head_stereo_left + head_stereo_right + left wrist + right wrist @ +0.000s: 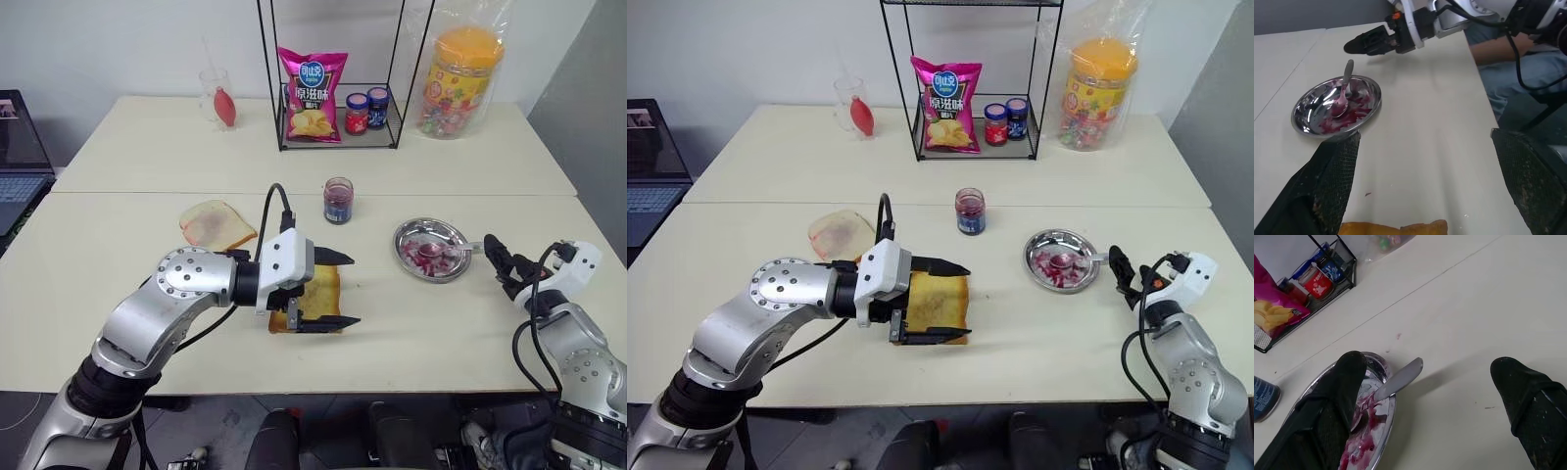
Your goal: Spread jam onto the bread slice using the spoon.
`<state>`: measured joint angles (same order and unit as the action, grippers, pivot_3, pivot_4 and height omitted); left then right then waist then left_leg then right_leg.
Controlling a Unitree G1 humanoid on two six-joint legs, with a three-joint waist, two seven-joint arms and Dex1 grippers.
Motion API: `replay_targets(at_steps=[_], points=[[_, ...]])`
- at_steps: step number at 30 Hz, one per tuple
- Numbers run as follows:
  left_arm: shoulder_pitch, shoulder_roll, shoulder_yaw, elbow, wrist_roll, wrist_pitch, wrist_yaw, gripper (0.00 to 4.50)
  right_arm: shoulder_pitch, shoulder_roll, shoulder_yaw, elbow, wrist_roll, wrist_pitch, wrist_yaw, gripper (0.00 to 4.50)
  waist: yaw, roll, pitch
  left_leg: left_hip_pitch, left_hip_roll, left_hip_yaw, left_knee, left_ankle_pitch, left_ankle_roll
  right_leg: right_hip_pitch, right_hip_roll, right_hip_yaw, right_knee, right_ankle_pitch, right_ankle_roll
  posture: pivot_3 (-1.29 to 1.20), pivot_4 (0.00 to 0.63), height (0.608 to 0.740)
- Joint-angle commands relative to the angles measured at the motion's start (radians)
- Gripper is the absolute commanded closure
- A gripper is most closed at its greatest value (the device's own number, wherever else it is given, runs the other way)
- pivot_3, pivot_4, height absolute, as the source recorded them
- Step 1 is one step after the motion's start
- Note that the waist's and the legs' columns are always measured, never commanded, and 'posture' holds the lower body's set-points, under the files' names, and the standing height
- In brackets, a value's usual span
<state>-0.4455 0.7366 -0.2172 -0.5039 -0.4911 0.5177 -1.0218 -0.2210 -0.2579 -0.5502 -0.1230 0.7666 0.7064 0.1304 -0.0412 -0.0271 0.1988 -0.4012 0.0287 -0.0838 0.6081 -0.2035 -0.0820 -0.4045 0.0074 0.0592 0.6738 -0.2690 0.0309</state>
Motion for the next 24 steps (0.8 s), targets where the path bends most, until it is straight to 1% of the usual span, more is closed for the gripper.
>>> replay_targets(at_steps=[1,8,15,21,23,24], points=[[-0.004,-0.025,-0.004,-0.022,0.014,-0.020,0.010,0.04,-0.057,0.003,-0.013,0.078,0.021,-0.035,0.014,0.00,-0.001,0.000,0.000,0.001,0.000,0.002,0.000,0.000,0.000,0.000,0.000,0.002,0.001,0.000,0.000,0.00,0.150,0.740],[0.025,-0.039,-0.011,-0.017,0.044,-0.038,0.011,0.04,-0.113,0.013,-0.004,0.168,0.042,-0.040,0.047,0.00,-0.015,0.000,0.000,0.003,0.000,0.005,0.001,0.000,0.000,-0.001,0.001,0.007,0.005,0.001,0.001,0.00,0.150,0.740],[0.057,-0.050,-0.016,-0.012,0.067,-0.063,0.009,0.04,-0.133,0.027,0.018,0.170,0.059,-0.029,0.061,0.00,-0.016,0.000,0.000,0.003,0.001,0.005,0.002,0.000,0.000,-0.001,0.002,0.007,0.005,0.001,0.001,0.00,0.150,0.740],[0.055,-0.051,-0.007,0.001,0.068,-0.068,-0.001,0.04,-0.155,0.028,0.027,0.197,0.059,-0.039,0.065,0.00,-0.016,0.000,0.000,0.003,0.001,0.006,0.002,0.000,0.000,-0.002,0.002,0.008,0.005,0.001,0.001,0.00,0.150,0.740],[0.053,-0.049,-0.004,0.004,0.068,-0.069,-0.002,0.00,-0.161,0.024,0.026,0.212,0.056,-0.043,0.070,0.36,-0.016,0.000,0.000,0.003,0.001,0.006,0.002,0.000,0.000,-0.002,0.002,0.008,0.005,0.001,0.001,0.00,0.150,0.740],[0.053,-0.048,-0.004,0.004,0.068,-0.069,-0.003,0.00,-0.164,0.024,0.026,0.215,0.057,-0.044,0.069,0.45,-0.016,0.000,0.000,0.003,0.001,0.006,0.002,0.000,0.000,-0.002,0.002,0.008,0.005,0.001,0.001,0.00,0.150,0.740]])
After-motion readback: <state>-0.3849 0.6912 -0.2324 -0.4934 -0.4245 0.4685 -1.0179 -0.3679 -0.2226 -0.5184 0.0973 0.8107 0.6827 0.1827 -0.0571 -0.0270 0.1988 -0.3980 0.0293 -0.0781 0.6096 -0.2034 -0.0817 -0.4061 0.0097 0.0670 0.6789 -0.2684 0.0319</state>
